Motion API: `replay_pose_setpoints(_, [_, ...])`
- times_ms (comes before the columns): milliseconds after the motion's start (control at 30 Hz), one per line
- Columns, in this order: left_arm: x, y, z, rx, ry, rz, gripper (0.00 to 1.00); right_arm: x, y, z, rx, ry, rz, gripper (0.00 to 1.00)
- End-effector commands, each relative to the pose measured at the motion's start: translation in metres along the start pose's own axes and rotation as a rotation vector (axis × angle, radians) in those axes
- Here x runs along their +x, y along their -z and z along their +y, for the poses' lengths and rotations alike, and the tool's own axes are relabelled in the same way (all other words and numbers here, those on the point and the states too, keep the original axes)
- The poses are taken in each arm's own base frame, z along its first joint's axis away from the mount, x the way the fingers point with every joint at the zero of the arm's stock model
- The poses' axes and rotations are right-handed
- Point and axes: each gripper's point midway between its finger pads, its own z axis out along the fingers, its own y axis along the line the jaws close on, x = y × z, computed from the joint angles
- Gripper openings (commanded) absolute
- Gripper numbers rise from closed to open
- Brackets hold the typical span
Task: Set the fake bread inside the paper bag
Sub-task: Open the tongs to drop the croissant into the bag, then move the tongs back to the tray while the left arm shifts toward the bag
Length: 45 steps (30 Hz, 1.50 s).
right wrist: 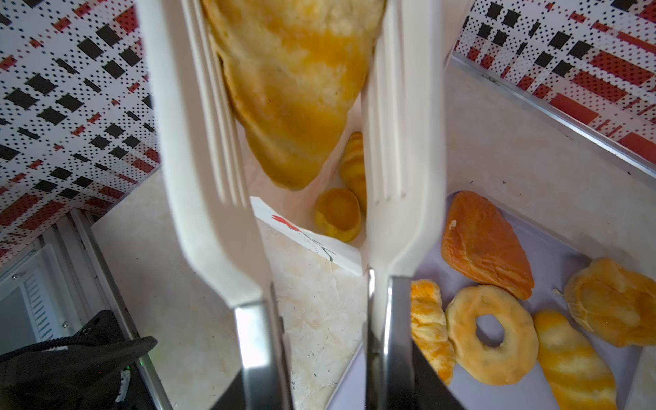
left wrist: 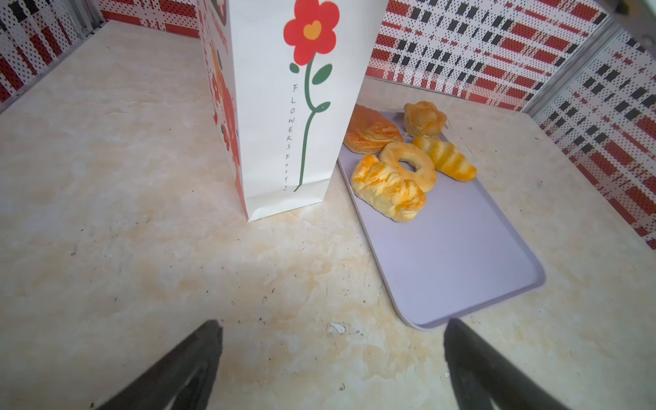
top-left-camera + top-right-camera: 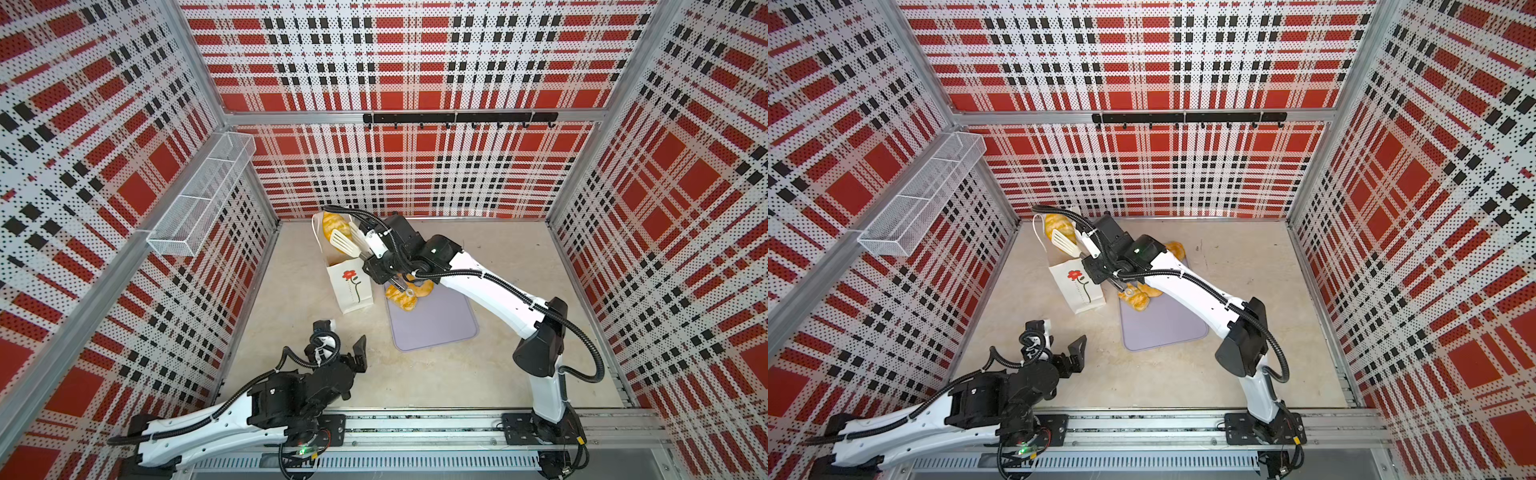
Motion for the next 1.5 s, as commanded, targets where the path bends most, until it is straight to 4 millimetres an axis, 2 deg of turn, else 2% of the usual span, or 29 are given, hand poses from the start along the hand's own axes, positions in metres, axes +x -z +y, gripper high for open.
replay_pose_setpoints(0, [-0.003, -0.004, -0.009, 0.036, -0.043, 0.012, 1.0, -0.027, 0.011, -0.004, 0.0, 0.002, -0.084, 0.47])
replay_pose_setpoints(267, [-0.004, -0.01, -0.007, 0.029, -0.037, 0.042, 0.99, -0.025, 0.004, -0.008, 0.006, 0.004, -0.054, 0.55])
replay_pose_setpoints(533, [-0.007, -0.014, -0.008, 0.031, -0.031, 0.051, 0.99, -0.031, 0.009, -0.011, 0.014, 0.007, -0.059, 0.59])
replay_pose_setpoints(667, [-0.008, -0.015, -0.01, 0.032, -0.037, 0.06, 0.99, -0.033, 0.021, -0.012, 0.018, 0.007, -0.073, 0.6])
replay_pose_setpoints(833, [-0.011, -0.019, -0.015, 0.033, -0.045, 0.063, 0.99, -0.025, 0.044, -0.018, 0.047, 0.009, -0.076, 0.6])
replay_pose_setpoints(1200, [-0.016, -0.03, -0.024, 0.021, -0.045, 0.08, 0.99, 0.004, 0.086, -0.034, 0.122, 0.018, -0.065, 0.6])
replay_pose_setpoints(1467, [-0.02, -0.033, -0.029, 0.023, -0.05, 0.096, 0.99, 0.034, 0.106, -0.054, 0.19, -0.009, -0.038, 0.59])
